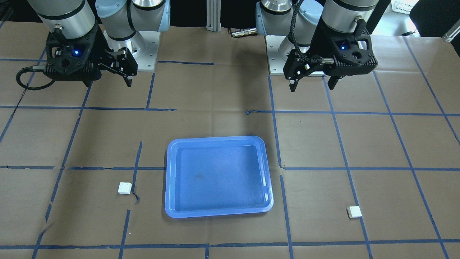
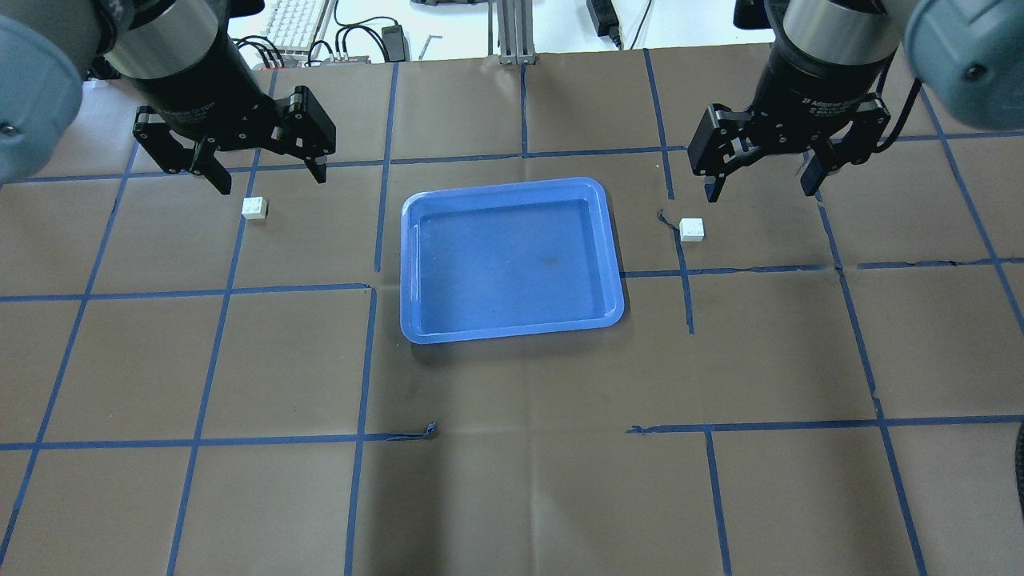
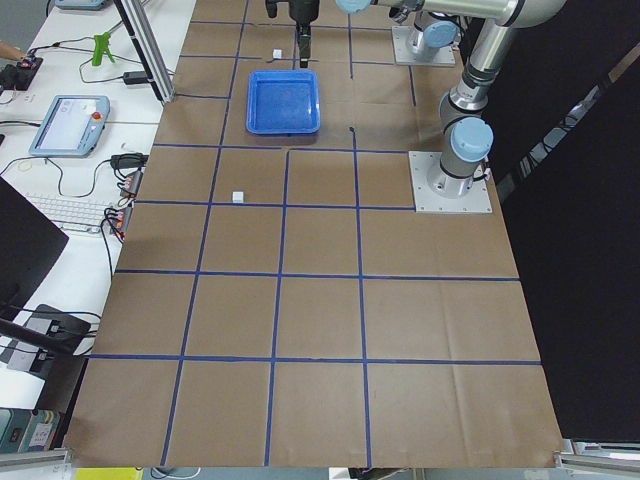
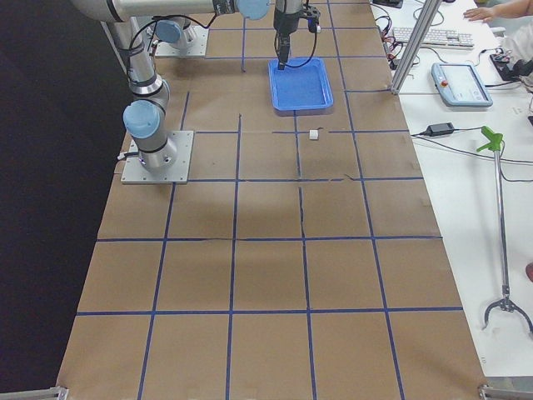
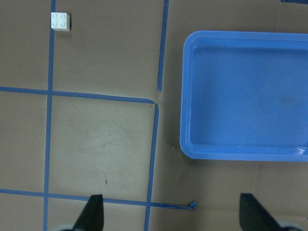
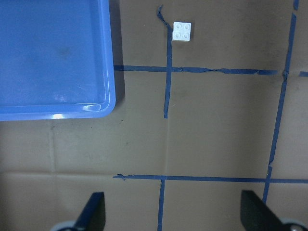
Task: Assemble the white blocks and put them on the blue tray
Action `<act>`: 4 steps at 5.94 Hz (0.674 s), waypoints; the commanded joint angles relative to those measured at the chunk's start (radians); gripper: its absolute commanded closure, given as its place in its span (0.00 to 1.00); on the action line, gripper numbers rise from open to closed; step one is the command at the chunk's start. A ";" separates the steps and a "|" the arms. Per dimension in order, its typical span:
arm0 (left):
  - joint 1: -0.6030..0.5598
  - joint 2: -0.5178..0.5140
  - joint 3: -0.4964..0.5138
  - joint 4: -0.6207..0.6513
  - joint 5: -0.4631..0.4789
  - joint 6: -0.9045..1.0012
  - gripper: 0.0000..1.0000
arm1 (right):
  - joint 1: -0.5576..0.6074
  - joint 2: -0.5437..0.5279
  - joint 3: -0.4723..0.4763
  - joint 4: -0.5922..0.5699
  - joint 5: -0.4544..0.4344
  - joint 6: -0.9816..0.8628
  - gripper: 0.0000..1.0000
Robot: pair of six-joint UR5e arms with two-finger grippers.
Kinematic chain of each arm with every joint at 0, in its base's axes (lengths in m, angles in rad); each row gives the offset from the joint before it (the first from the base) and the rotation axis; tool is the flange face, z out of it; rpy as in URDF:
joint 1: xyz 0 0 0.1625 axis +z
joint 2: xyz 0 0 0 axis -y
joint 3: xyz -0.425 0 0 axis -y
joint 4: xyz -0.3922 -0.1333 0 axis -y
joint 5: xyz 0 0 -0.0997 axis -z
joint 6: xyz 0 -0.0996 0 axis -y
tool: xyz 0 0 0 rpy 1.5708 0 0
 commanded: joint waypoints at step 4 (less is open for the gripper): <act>0.276 -0.001 -0.023 -0.030 -0.002 0.687 0.01 | -0.005 0.028 0.001 -0.070 -0.010 -0.894 0.00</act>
